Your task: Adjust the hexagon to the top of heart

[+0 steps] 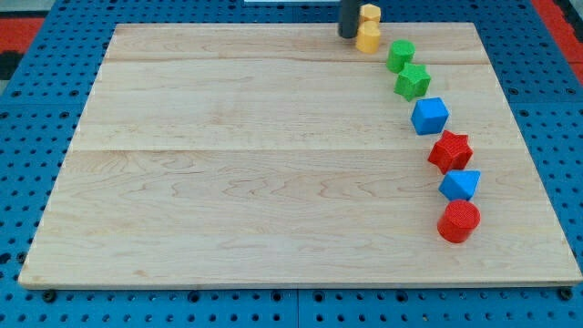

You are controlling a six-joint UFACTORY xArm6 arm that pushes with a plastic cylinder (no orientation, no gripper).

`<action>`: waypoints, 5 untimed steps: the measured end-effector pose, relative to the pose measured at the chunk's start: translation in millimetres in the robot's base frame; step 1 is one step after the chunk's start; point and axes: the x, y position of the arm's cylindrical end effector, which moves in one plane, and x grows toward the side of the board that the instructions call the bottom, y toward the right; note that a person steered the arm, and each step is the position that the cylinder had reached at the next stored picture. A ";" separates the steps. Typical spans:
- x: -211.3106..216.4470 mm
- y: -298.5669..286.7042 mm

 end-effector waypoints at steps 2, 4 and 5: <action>-8.3 2.9; -18.3 -90.0; -19.7 -88.5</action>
